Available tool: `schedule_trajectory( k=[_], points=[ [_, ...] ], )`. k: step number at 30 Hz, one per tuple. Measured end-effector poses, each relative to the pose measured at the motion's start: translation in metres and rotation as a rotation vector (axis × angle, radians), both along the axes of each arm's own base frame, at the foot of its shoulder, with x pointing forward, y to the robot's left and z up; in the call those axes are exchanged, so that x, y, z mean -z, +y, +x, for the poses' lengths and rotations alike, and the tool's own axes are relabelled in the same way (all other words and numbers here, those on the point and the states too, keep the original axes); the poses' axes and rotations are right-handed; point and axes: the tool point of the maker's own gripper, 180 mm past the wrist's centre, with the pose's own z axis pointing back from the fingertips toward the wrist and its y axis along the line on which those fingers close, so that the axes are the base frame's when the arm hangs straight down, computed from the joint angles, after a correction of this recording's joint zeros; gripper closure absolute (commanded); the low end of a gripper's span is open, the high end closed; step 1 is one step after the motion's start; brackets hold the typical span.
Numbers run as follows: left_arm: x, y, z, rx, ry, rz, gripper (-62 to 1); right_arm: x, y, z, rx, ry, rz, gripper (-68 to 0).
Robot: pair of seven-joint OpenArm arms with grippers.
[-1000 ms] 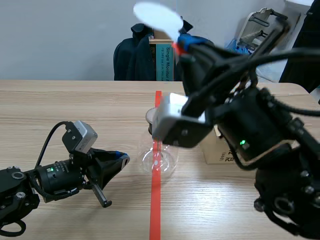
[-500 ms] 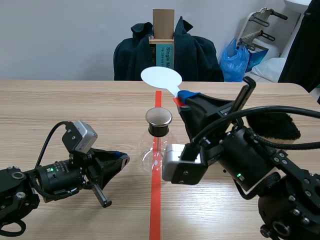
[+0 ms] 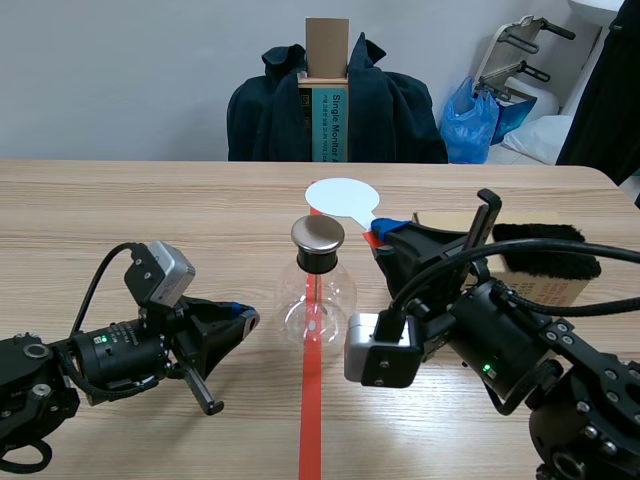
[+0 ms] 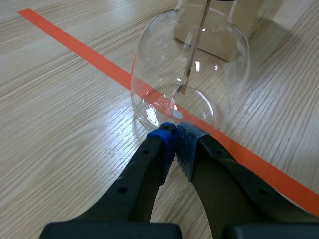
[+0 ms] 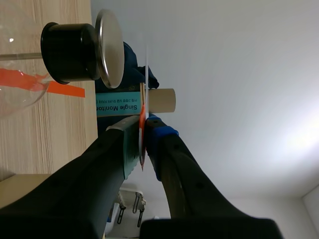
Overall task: Do the electroscope experiment.
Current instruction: 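Bring the plate to the electroscope and point at the metal foil, then move the plate toward and away from the electroscope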
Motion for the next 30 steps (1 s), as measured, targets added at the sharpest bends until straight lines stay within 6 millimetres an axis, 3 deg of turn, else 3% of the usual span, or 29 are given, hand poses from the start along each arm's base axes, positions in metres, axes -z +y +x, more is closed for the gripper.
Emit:
schedule_trajectory(
  k=[6,16,30],
  points=[
    [0.0,0.0,0.0,0.0,0.0,0.0,-3.2,0.012,-0.003,-0.001,-0.001,0.032,-0.033,-0.7],
    [0.0,0.0,0.0,0.0,0.0,0.0,-3.2,0.012,-0.002,-0.001,-0.005,0.031,-0.033,-0.7],
    [0.0,0.0,0.0,0.0,0.0,0.0,-3.2,0.009,0.021,-0.024,-0.188,0.017,-0.029,-0.7]
  ],
)
